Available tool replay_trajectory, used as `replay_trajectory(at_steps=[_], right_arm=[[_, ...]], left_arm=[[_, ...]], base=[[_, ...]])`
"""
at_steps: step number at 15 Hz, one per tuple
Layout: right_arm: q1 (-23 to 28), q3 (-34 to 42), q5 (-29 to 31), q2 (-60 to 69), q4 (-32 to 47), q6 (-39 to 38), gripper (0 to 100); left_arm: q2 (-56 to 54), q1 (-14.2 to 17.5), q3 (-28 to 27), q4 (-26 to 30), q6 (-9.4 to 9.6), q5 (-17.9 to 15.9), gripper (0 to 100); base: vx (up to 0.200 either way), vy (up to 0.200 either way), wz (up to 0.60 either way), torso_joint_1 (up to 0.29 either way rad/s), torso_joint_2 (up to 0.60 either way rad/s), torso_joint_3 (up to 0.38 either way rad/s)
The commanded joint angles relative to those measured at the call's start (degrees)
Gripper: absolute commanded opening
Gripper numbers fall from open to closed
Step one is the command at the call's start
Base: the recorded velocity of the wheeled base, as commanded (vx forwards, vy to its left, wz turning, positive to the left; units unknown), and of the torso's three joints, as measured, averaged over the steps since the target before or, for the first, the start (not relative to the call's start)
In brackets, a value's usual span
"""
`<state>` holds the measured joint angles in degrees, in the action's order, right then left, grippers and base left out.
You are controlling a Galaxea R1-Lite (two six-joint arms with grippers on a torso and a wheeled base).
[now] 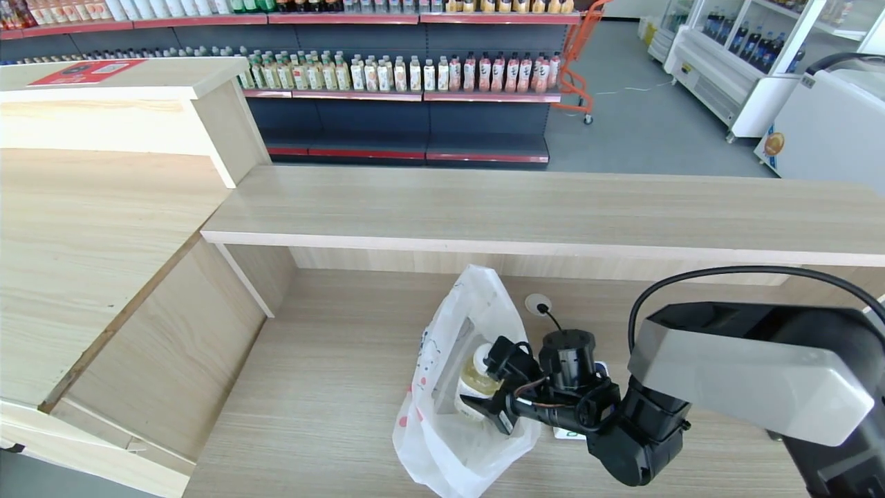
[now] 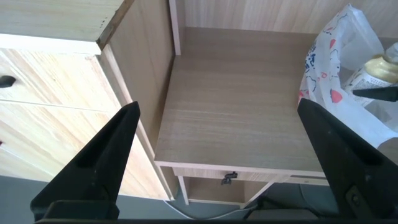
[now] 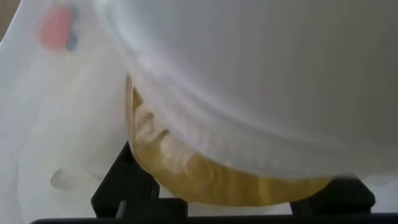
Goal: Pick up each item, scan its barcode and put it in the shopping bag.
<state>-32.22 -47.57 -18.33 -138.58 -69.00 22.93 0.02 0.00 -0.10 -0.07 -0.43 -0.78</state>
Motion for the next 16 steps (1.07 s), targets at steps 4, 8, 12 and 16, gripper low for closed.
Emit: replay_trajectory(at_steps=[4, 8, 12, 16], right_arm=[[-0.04, -0.33, -1.70, -1.60, 0.36, 1.06, 100], [0.32, 1.69, -5.57, 4.55, 0.88, -17.92, 100], [3.57, 3.89, -5.13, 11.58, 5.01, -33.92, 100], [7.87, 6.35, -5.57, 21.51, 10.20, -44.38, 100]], left_arm=[[-0.02, 0.00, 0.01, -0.01, -0.01, -0.01, 100], [-0.02, 0.00, 0.01, -0.01, -0.01, -0.01, 100], [-0.02, 0.00, 0.01, -0.01, -0.01, -0.01, 100], [-0.02, 0.00, 0.01, -0.01, -0.01, -0.01, 100]], base=[[0.000, 0.000, 0.00, 0.000, 0.00, 0.000], [0.000, 0.000, 0.00, 0.000, 0.00, 0.000], [0.000, 0.000, 0.00, 0.000, 0.00, 0.000], [0.000, 0.000, 0.00, 0.000, 0.00, 0.000]])
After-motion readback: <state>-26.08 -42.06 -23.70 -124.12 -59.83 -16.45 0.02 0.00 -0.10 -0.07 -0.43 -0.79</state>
